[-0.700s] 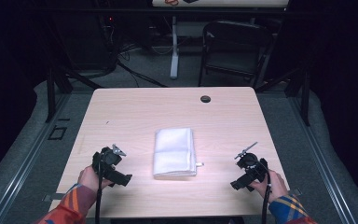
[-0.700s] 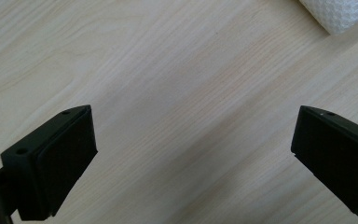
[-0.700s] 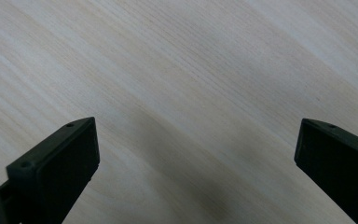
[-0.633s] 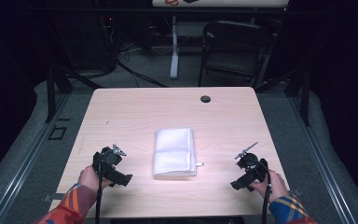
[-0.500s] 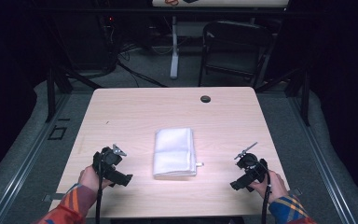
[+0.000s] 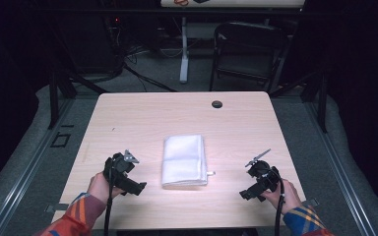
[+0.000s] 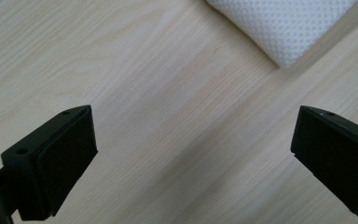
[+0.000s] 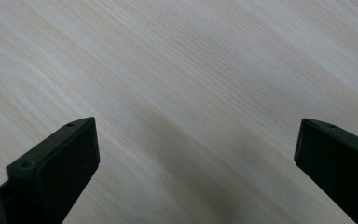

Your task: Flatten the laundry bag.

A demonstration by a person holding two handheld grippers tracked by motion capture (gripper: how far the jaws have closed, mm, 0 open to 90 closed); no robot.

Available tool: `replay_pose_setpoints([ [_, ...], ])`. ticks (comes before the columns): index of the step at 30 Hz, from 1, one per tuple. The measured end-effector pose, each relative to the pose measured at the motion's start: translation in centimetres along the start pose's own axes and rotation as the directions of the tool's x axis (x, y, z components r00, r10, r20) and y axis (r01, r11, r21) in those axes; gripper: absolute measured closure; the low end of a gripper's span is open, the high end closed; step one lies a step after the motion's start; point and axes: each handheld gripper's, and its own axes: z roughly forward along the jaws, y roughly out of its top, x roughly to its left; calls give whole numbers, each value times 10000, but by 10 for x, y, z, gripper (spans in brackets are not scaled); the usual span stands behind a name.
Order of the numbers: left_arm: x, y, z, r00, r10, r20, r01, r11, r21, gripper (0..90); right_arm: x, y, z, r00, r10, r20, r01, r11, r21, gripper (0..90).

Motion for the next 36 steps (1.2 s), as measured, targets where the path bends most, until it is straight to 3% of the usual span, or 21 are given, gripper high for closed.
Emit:
replay_pose_setpoints([
  [2, -1, 2, 0, 10000, 56, 0, -56, 10000, -46, 2, 1, 0, 0, 10000, 53, -2, -53, 9999, -105, 0],
  [3, -4, 7, 1, 9998, 85, 151, -83, 9998, -175, 2, 2, 2, 2, 9999, 146, -70, -149, 9991, -405, 0],
  [4, -4, 7, 1, 9998, 85, 151, -83, 9998, -175, 2, 1, 4, -1, 9999, -111, 53, 112, 9999, -93, 1],
  [13, -15, 26, 11, 9980, 582, 250, -576, 9980, -264, 1, 3, 8, 1, 9999, -120, -62, 119, 9996, -267, 4],
  [18, -20, 36, 16, 9959, 870, 228, -854, 9942, -656, 2, 3, 10, 1, 9997, -223, -118, 221, 9996, -158, 4],
  [21, -22, 38, 19, 9953, 945, 227, -928, 9935, -659, 6, 3, 11, 1, 9996, -222, -155, 220, 9997, -118, 4],
  [24, -26, 44, 24, 9934, 1063, 433, -1031, 9921, -709, 13, 5, 12, 3, 9998, -109, -194, 102, 9994, -335, 6],
  [25, -27, 45, 25, 9924, 1149, 446, -1116, 9912, -716, 13, 4, 13, 2, 9995, -302, -133, 300, 9994, -173, 6],
  [28, -31, 48, 28, 9909, 1273, 442, -1241, 9899, -691, 30, 5, 14, 3, 9996, -260, -106, 257, 9994, -241, 8],
  [29, -33, 50, 29, 9894, 1382, 445, -1347, 9881, -740, 30, 7, 14, 6, 10000, 15, -79, -20, 9978, -657, 8],
  [30, -38, 52, 32, 9869, 1516, 557, -1473, 9863, -744, 44, 4, 18, 5, 9996, -281, -56, 280, 9994, -220, 10],
  [36, -47, 58, 39, 9801, 1825, 787, -1775, 9819, -668, 64, 3, 21, 8, 9996, -286, -73, 285, 9995, -161, 13],
])
